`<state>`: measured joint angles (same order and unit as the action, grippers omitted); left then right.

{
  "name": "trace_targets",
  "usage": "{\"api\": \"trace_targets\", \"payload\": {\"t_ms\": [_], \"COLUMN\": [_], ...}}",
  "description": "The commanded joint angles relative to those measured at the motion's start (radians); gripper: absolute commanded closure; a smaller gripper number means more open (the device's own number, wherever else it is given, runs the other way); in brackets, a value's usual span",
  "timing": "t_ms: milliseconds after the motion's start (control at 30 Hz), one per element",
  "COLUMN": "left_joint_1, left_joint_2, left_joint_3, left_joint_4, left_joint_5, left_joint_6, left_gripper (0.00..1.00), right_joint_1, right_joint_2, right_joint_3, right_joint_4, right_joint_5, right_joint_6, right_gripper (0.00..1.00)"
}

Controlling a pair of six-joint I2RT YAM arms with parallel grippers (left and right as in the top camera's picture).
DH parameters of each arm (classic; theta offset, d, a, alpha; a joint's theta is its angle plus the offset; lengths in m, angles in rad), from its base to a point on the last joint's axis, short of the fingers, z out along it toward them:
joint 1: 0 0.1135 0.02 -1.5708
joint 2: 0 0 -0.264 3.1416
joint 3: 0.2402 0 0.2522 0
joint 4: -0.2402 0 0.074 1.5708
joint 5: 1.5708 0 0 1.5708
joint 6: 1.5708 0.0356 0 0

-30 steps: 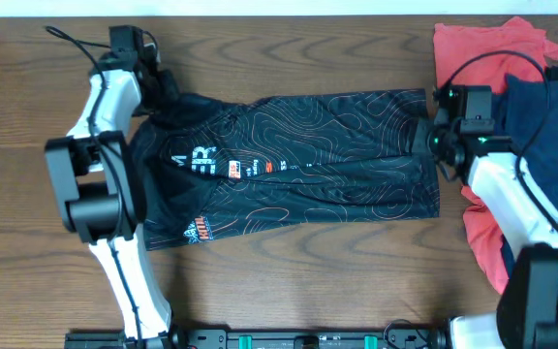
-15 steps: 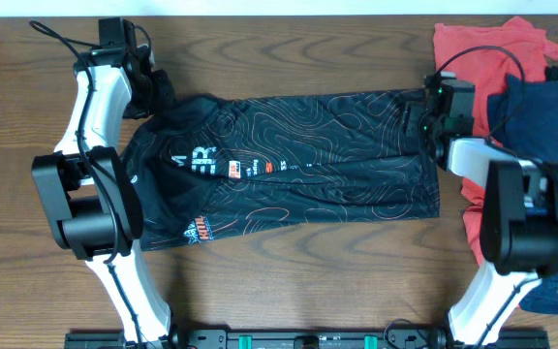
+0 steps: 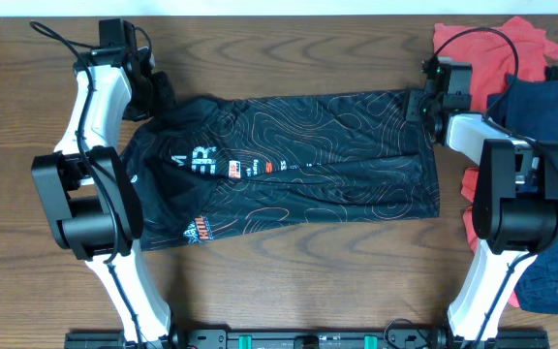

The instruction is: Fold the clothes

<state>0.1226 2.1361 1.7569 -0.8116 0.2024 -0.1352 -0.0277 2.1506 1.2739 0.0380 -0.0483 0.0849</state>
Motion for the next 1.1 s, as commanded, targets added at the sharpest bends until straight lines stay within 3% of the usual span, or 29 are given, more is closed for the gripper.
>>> {"api": "trace_targets", "payload": {"t_ms": [0, 133, 233, 400, 500, 833, 1067], "left_joint_1": [0.003, 0.003, 0.003, 0.003, 0.003, 0.007, 0.011], "left_joint_2": [0.003, 0.003, 0.003, 0.003, 0.003, -0.037, -0.130], "left_joint_3": [0.001, 0.001, 0.001, 0.001, 0.001, 0.002, 0.002], "left_joint_4": [-0.011, -0.023, -0.024, -0.026, -0.025, -0.057, -0.197], "left_joint_5": [-0.006, -0.006, -0.006, -0.006, -0.006, -0.005, -0.010], "left_joint_6": [-0.012, -0.012, -0.012, -0.012, -0.012, -0.012, -0.012], "left_gripper": [0.94, 0.94, 0.94, 0.94, 0.94, 0.94, 0.94], "right_joint_1": [0.002, 0.003, 0.003, 0.003, 0.002, 0.000, 0.000], "right_joint_2": [0.035, 0.035, 0.035, 0.035, 0.035, -0.050, -0.211], "right_joint_3": [-0.010, -0.010, -0.010, -0.010, -0.010, -0.010, -0.010], "right_joint_4": [-0.037, -0.040, -0.024, -0.008, -0.010, -0.091, -0.253], "right_joint_5": [-0.017, -0.031, -0.031, -0.031, -0.023, 0.088, 0.131], "right_joint_6": [0.003, 0.004, 0.004, 0.015, 0.019, 0.042, 0.042], "right_gripper": [0.51, 0.56, 0.66, 0.91, 0.98, 0.99, 0.99]}}
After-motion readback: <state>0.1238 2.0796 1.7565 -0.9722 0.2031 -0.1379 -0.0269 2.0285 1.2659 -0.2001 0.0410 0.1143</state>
